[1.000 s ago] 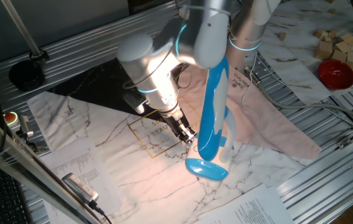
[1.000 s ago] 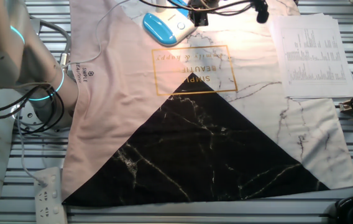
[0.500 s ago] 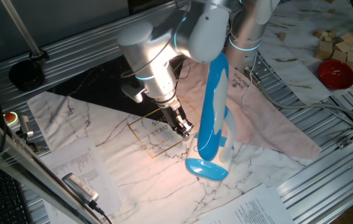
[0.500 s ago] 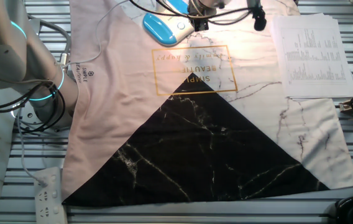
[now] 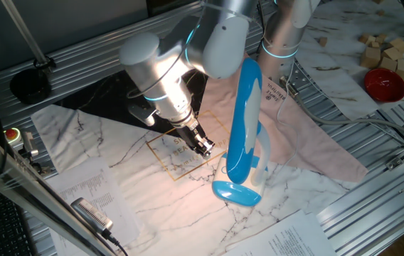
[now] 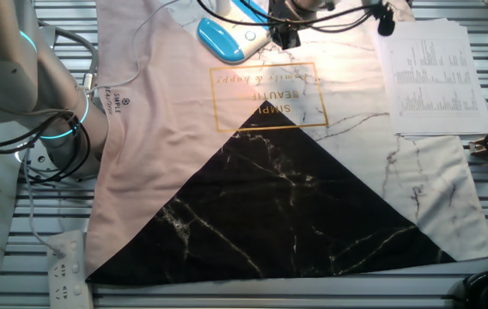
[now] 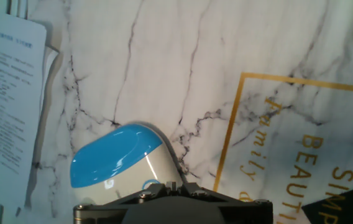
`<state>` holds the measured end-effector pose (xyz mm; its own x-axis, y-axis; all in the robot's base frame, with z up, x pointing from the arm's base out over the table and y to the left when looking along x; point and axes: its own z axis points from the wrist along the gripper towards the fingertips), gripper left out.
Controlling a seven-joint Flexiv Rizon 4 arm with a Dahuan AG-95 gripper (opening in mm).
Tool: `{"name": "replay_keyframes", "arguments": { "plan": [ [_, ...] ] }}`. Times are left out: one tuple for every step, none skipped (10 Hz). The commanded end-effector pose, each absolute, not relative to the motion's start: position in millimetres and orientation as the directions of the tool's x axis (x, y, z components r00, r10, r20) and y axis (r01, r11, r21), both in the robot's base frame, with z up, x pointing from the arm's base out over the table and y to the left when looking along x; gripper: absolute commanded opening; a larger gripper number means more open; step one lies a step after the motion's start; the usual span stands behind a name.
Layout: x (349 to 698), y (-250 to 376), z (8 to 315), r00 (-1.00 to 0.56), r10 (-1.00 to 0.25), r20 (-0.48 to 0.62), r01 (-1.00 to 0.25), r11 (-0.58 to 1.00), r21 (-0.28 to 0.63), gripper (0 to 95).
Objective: Turn on the desk lamp by pressing the button
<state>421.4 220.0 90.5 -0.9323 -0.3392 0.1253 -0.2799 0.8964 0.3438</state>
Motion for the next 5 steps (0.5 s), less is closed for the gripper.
{"name": "replay_keyframes", "arguments": {
  "plan": [
    [430,213,90,-0.927,-0.353,0.126,-0.299,0.900,0.316,0.0],
    [434,211,90,-0.925,-0.358,0.131,-0.308,0.904,0.296,0.0],
    [438,210,90,-0.921,-0.365,0.134,-0.318,0.906,0.279,0.0],
    [443,208,90,-0.920,-0.367,0.139,-0.325,0.911,0.253,0.0],
    [451,207,92,-0.919,-0.367,0.144,-0.331,0.917,0.224,0.0]
  ]
}}
